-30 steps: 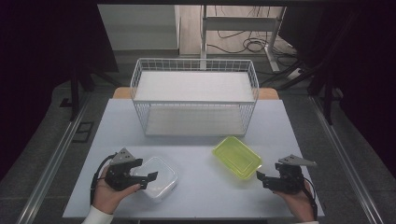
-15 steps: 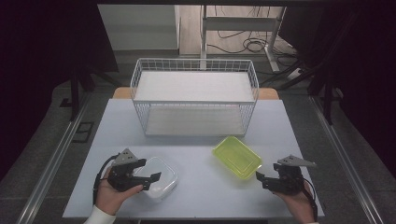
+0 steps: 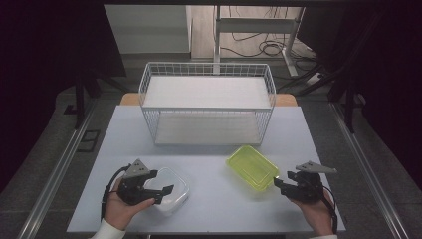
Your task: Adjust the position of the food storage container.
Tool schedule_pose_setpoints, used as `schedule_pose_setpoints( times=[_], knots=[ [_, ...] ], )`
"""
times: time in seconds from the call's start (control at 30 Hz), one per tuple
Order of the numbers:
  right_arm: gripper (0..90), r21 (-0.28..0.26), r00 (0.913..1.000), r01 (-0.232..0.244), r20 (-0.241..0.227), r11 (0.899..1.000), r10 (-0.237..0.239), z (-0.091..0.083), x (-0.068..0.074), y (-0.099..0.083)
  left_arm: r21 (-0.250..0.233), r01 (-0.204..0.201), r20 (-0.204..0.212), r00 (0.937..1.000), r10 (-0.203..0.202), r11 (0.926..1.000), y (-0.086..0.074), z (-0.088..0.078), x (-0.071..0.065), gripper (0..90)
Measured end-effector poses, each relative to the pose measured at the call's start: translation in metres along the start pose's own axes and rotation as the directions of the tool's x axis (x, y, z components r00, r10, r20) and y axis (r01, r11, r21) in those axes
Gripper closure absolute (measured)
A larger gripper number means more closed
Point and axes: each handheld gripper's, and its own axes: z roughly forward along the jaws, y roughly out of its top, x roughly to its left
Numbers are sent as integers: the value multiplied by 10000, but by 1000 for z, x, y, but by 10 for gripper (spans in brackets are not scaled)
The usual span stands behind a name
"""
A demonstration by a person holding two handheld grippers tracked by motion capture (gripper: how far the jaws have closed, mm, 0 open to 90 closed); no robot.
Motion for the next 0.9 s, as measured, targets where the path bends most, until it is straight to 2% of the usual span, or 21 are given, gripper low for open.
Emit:
schedule_pose_setpoints(
  times=[0.2,0.27,0.3,0.33,0.43,0.63,0.77,0.9],
  knots=[
    [451,178,9999,113,6,9998,-113,7,4,17,111,4,165,9999,-6,9999,1,2,0,213],
    [478,373,9996,248,-177,9990,-242,13,5,31,64,19,155,9999,-20,10000,1,1,0,212],
    [478,373,9996,248,-177,9990,-242,13,5,31,64,19,155,9999,-20,10000,1,1,0,212],
    [502,617,9993,300,-220,9976,-287,19,6,38,42,-9,125,9999,8,10000,1,0,0,212],
    [544,879,9988,293,-408,9957,-258,28,5,47,72,-25,95,10000,24,10000,1,0,0,212],
    [701,1296,9982,226,-576,9913,-152,48,3,64,32,125,33,9999,-125,9999,-1,-1,4,212],
    [862,1543,9977,65,-681,9880,40,62,-4,74,14,178,-20,9998,-178,9998,-2,-2,5,211],
    [893,1720,9981,205,-600,9849,-102,74,-9,83,43,136,-1,9999,-136,9999,-3,-2,5,211]
  ],
)
